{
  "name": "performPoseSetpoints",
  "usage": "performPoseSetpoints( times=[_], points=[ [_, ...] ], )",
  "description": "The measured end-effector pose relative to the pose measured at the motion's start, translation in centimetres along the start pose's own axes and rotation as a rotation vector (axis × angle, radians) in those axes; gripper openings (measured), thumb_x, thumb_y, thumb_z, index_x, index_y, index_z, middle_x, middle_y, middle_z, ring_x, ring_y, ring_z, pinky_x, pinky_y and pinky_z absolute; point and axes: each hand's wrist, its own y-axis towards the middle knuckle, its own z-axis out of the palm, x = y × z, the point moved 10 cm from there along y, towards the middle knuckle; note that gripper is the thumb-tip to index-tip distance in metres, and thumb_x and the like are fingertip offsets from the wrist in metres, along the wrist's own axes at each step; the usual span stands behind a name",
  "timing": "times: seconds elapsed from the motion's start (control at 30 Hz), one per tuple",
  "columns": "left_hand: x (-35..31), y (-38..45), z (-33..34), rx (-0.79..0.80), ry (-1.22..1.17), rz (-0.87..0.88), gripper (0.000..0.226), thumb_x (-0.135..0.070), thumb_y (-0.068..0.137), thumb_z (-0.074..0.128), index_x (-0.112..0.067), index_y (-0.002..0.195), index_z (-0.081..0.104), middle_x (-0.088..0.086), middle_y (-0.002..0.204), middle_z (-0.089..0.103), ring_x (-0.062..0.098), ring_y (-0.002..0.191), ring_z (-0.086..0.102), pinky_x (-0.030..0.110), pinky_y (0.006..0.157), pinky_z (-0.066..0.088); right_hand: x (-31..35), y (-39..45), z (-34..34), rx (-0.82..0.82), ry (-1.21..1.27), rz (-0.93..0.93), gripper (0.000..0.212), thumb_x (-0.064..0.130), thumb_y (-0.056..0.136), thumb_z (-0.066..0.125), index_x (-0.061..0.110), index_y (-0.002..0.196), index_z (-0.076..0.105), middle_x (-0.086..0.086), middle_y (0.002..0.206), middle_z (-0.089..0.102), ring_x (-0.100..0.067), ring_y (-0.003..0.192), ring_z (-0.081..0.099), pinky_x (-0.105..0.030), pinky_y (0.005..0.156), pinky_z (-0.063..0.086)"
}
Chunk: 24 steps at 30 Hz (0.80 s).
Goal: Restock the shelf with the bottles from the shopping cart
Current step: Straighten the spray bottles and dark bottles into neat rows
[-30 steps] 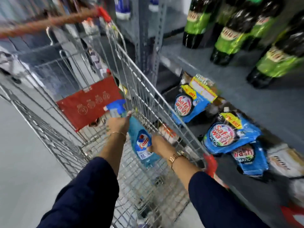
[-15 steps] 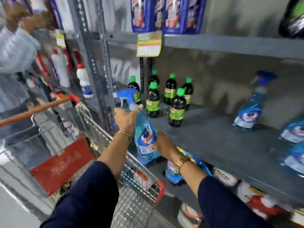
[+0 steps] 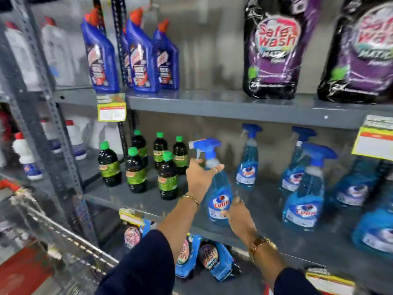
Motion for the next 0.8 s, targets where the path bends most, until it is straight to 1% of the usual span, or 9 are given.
performPoseSetpoints(
  times=[0.07, 0.13, 0.2, 0.27, 0.33, 0.47, 0.6, 0.67, 0.8],
  points=[
    [-0.2, -0.6, 3.4, 0.076, -0.016, 0.043, 0.058, -0.030, 0.055, 0.088, -0.010, 0.096, 0.052, 0.010, 0.091, 0.069, 0.026, 0.084, 0.066, 0.036, 0.079, 0.054, -2.8, 0.7, -1.1, -0.060, -0.047, 0.057, 0.045, 0.018, 0.089, 0.058, -0.002, 0.123, 0.035, -0.018, 0.128, 0.046, -0.027, 0.121, 0.048, -0.029, 0.094, 0.041],
    [-0.7, -1.0, 6.3, 0.158, 0.030, 0.107, 0.061, -0.032, 0.055, 0.087, -0.012, 0.100, 0.050, 0.010, 0.097, 0.070, 0.025, 0.089, 0.066, 0.036, 0.082, 0.054, -4.3, 0.9, -1.6, -0.097, -0.050, 0.077, 0.046, 0.017, 0.088, 0.060, -0.002, 0.122, 0.035, -0.018, 0.129, 0.046, -0.028, 0.122, 0.047, -0.030, 0.095, 0.042],
    [-1.2, -1.1, 8.6, 0.208, 0.037, 0.145, 0.066, -0.033, 0.056, 0.087, -0.010, 0.107, 0.052, 0.005, 0.096, 0.069, 0.013, 0.079, 0.065, 0.019, 0.072, 0.054, -5.5, 1.2, -2.0, -0.127, -0.057, 0.097, 0.044, 0.017, 0.089, 0.060, -0.002, 0.119, 0.035, -0.019, 0.128, 0.047, -0.029, 0.120, 0.049, -0.031, 0.093, 0.043],
    [-1.3, -1.0, 9.7, 0.219, 0.009, 0.147, 0.066, -0.032, 0.057, 0.087, -0.008, 0.108, 0.053, -0.002, 0.088, 0.065, -0.004, 0.066, 0.059, -0.001, 0.055, 0.044, -6.4, 1.7, -2.6, -0.140, -0.046, 0.109, 0.044, 0.020, 0.088, 0.061, -0.002, 0.117, 0.036, -0.020, 0.126, 0.048, -0.031, 0.118, 0.050, -0.033, 0.093, 0.043],
    [-1.1, -0.6, 10.6, 0.216, 0.004, 0.137, 0.064, -0.031, 0.059, 0.086, -0.007, 0.109, 0.054, -0.006, 0.082, 0.060, -0.012, 0.062, 0.053, -0.006, 0.048, 0.039, -6.8, 2.2, -3.2, -0.160, -0.032, 0.112, 0.042, 0.017, 0.088, 0.060, -0.002, 0.117, 0.036, -0.021, 0.126, 0.048, -0.031, 0.119, 0.049, -0.033, 0.095, 0.042],
    [-0.8, 0.4, 12.1, 0.222, -0.005, 0.112, 0.065, -0.029, 0.059, 0.086, -0.004, 0.111, 0.055, -0.004, 0.083, 0.061, -0.006, 0.064, 0.055, -0.005, 0.048, 0.040, -7.6, 3.0, -3.8, -0.198, 0.068, 0.137, 0.034, 0.005, 0.088, 0.057, -0.002, 0.115, 0.037, -0.023, 0.126, 0.046, -0.034, 0.118, 0.049, -0.038, 0.094, 0.043],
    [-1.0, 1.0, 12.9, 0.228, -0.011, 0.118, 0.065, -0.030, 0.059, 0.086, -0.004, 0.111, 0.056, -0.005, 0.084, 0.062, -0.001, 0.067, 0.058, -0.006, 0.049, 0.040, -7.7, 3.6, -4.1, -0.195, 0.106, 0.164, 0.034, 0.006, 0.089, 0.056, 0.000, 0.116, 0.037, -0.022, 0.128, 0.047, -0.035, 0.117, 0.051, -0.040, 0.094, 0.045],
    [-0.9, 1.2, 13.2, 0.219, -0.013, 0.134, 0.062, -0.029, 0.060, 0.085, -0.005, 0.109, 0.057, -0.007, 0.083, 0.062, -0.002, 0.066, 0.059, -0.004, 0.052, 0.042, -7.9, 3.9, -3.9, -0.175, 0.102, 0.195, 0.033, 0.010, 0.090, 0.055, 0.002, 0.116, 0.036, -0.021, 0.128, 0.048, -0.035, 0.115, 0.053, -0.041, 0.091, 0.046],
    [-0.9, 1.0, 13.7, 0.228, -0.026, 0.146, 0.056, -0.031, 0.064, 0.083, -0.005, 0.106, 0.058, -0.004, 0.087, 0.066, 0.008, 0.074, 0.065, 0.013, 0.065, 0.052, -8.7, 3.8, -3.5, -0.175, 0.134, 0.253, 0.036, 0.015, 0.092, 0.052, 0.007, 0.121, 0.032, -0.017, 0.127, 0.051, -0.034, 0.111, 0.056, -0.041, 0.087, 0.047]
  ],
)
